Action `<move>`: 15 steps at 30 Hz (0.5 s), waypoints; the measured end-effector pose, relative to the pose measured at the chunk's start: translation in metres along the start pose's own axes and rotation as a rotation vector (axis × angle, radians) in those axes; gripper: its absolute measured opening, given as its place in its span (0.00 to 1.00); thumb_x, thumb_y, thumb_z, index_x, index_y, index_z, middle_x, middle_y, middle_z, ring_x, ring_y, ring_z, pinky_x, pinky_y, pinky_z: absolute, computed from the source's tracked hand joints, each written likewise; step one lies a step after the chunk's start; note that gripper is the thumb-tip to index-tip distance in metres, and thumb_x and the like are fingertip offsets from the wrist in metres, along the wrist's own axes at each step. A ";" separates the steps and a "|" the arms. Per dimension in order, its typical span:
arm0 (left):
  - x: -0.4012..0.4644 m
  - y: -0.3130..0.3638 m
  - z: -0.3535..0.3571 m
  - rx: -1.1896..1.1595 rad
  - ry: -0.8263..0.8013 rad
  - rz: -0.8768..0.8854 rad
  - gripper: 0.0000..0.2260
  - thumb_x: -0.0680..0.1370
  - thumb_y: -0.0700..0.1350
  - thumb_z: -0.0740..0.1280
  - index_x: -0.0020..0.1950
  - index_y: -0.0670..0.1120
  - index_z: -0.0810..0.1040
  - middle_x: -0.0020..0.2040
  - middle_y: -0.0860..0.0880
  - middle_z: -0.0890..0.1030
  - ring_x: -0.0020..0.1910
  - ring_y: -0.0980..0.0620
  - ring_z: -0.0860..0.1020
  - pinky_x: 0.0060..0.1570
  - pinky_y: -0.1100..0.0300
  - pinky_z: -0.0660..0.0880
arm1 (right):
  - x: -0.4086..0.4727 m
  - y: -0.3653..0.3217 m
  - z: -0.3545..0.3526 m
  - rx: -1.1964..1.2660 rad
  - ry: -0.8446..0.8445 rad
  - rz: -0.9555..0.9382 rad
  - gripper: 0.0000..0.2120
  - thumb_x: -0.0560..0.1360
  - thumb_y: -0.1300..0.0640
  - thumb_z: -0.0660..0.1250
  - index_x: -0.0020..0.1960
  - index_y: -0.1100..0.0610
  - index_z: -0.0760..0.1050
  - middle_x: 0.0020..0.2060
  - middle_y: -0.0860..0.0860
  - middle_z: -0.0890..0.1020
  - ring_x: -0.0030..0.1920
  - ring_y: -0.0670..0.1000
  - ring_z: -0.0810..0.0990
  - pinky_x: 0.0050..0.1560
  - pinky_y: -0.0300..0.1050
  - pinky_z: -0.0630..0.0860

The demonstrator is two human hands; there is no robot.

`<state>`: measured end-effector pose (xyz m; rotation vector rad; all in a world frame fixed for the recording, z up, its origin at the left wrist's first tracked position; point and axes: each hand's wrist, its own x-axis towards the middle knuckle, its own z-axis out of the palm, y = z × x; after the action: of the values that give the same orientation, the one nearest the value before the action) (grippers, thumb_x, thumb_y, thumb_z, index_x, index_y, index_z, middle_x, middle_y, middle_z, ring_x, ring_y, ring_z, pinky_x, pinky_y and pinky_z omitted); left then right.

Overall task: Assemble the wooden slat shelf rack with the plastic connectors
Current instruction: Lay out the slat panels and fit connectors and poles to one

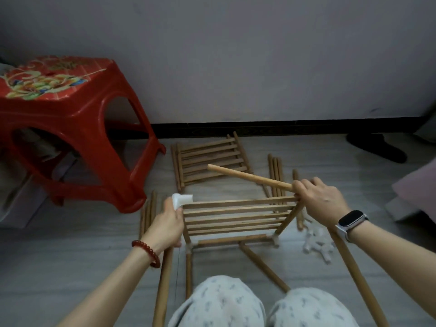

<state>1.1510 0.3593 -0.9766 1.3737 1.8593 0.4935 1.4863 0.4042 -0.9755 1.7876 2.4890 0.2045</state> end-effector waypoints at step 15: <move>0.049 0.005 0.017 -0.063 0.256 0.089 0.17 0.83 0.46 0.49 0.35 0.47 0.63 0.33 0.49 0.68 0.32 0.56 0.66 0.29 0.66 0.59 | 0.019 -0.031 0.005 0.029 -0.126 0.003 0.06 0.80 0.52 0.55 0.55 0.50 0.68 0.47 0.46 0.77 0.54 0.49 0.74 0.71 0.52 0.56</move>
<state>1.1603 0.4046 -1.0014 1.4080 1.9712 0.7989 1.4523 0.4124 -0.9848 1.7558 2.4147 0.0537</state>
